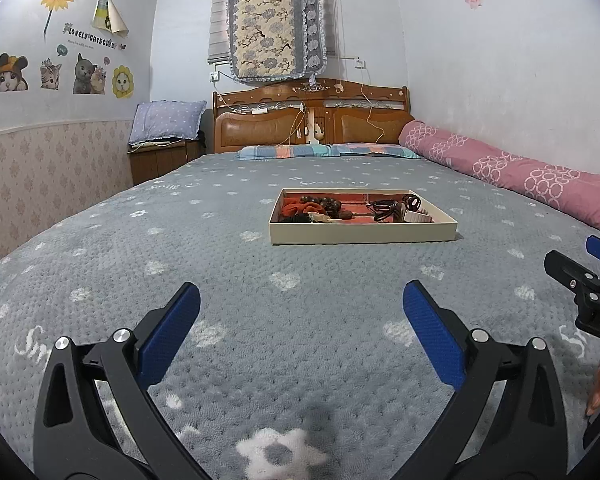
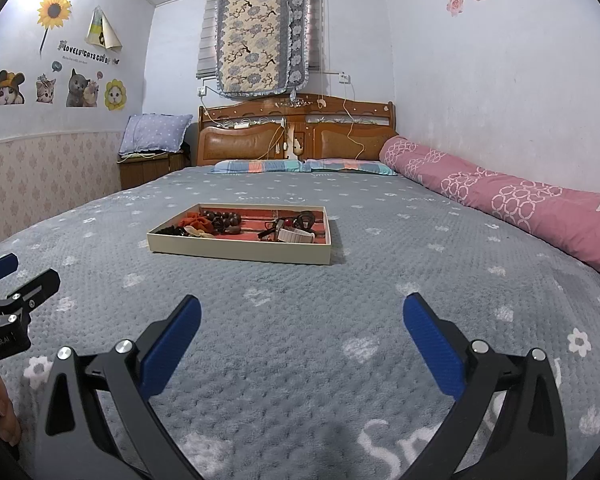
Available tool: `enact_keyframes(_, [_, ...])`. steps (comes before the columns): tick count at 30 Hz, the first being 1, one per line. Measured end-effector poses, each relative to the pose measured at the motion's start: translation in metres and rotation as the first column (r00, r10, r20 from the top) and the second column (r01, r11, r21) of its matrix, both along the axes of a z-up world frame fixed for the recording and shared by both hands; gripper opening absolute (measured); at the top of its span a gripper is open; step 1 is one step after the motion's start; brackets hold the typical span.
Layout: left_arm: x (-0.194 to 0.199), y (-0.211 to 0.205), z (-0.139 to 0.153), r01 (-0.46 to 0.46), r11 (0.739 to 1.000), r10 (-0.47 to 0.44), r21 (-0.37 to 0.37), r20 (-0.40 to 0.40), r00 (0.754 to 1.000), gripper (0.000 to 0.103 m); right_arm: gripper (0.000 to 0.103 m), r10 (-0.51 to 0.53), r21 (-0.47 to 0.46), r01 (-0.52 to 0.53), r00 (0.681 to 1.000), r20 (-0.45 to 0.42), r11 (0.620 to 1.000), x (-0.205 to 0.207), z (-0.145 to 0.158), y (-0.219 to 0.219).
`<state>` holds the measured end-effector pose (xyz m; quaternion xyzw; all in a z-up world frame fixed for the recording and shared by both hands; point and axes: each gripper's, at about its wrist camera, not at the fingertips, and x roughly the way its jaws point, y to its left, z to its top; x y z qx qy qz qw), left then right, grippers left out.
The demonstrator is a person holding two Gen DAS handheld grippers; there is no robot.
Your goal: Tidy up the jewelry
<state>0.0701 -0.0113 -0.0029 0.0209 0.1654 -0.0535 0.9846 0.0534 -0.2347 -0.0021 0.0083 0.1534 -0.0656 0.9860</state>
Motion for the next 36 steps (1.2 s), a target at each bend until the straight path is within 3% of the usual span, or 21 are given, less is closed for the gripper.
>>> enact_keyframes(36, [0.0006,-0.0005,-0.0003,0.000,1.000,0.000,0.003,-0.001,1.000,0.098,0.099,-0.003,0.011,0.003,1.000,-0.006,1.000,0.0007,-0.0022,-0.0019])
